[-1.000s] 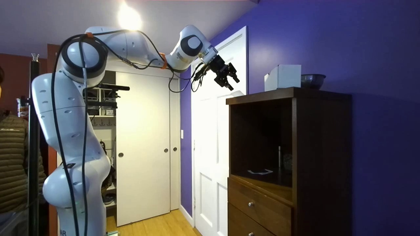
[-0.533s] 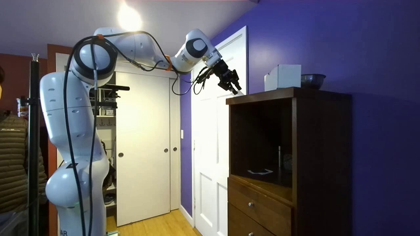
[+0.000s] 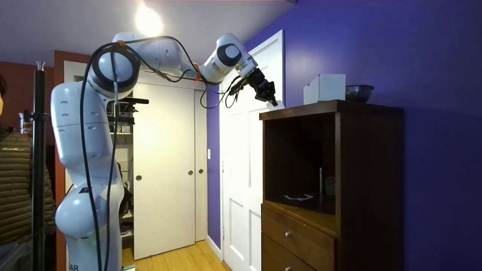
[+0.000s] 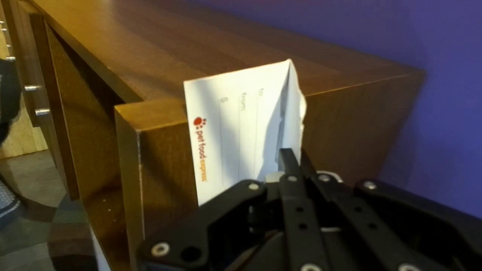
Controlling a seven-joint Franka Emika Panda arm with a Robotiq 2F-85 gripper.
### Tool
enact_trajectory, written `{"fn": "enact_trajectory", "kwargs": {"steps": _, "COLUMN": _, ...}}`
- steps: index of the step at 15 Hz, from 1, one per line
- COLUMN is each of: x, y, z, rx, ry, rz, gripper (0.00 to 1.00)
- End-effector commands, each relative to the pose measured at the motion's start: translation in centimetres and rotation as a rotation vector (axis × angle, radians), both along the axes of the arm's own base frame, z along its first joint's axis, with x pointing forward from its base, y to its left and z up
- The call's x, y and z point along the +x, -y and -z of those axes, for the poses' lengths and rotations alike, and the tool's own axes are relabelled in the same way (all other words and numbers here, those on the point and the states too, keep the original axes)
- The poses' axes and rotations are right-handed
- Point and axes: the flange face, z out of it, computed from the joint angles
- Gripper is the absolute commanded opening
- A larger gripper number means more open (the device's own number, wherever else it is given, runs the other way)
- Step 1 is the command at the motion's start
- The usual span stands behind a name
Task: Put the white paper in the silver bowl
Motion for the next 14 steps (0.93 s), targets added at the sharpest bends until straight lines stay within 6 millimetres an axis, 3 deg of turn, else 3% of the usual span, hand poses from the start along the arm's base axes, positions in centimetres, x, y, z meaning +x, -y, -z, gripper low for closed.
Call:
{"fn": "enact_trajectory", "kwargs": {"steps": 1, "x": -1.0, "y": 0.6, "z": -3.7, "rx": 0.083, "ry": 0.142, "rz": 0.065, "gripper": 0.00}}
{"fn": "enact_trajectory", "kwargs": {"steps": 2, "x": -1.5, "y": 1.3, "z": -4.9, "rx": 0.112, "ry": 0.170, "rz": 0.094, "gripper": 0.00}}
{"fn": "enact_trajectory", "kwargs": {"steps": 3, "x": -0.5, "y": 0.6, "z": -2.7, "rx": 0.063, "ry": 0.102, "rz": 0.044, "gripper": 0.01}}
{"fn": "enact_trajectory", "kwargs": {"steps": 5, "x": -1.2, "y": 1.3, "z": -4.2, "rx": 0.088, "ry": 0.139, "rz": 0.072, "gripper": 0.01}}
{"fn": "enact_trajectory", "kwargs": {"steps": 6, "x": -0.8, "y": 1.3, "z": -3.4, "rx": 0.100, "ry": 0.156, "rz": 0.089, "gripper": 0.00}}
{"fn": "enact_trajectory", "kwargs": {"steps": 14, "x": 5.0, "y": 5.5, "z": -8.3, "rx": 0.404, "ry": 0.355, "rz": 0.357, "gripper": 0.00}}
